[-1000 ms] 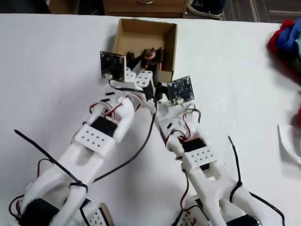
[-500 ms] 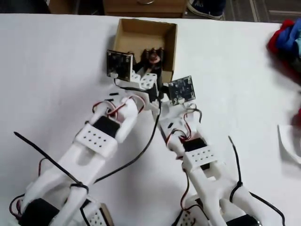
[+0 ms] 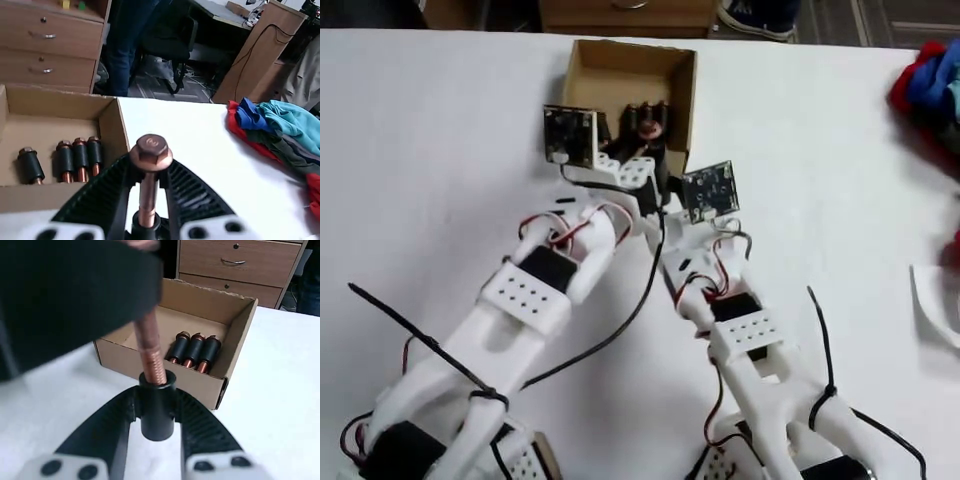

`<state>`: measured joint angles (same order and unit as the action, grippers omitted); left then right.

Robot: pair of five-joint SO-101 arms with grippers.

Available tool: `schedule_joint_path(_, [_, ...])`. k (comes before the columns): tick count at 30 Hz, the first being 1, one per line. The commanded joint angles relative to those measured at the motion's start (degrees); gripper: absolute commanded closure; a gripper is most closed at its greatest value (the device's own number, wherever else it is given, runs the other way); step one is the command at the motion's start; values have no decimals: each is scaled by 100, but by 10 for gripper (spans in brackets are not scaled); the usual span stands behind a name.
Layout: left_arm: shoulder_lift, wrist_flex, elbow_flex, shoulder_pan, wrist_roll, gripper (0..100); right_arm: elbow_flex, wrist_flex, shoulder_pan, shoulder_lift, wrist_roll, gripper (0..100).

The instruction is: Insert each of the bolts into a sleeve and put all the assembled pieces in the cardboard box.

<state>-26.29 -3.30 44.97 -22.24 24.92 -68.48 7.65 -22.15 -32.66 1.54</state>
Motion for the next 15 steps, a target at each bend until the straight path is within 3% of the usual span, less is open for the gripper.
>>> schedule_joint_path(1, [-26,-202,-303,-70,281,975,325,136,110,-295,-26,978])
schedule_joint_path(15, [-9,-229,-303,44,264,975,668,119,75,-295,-26,978])
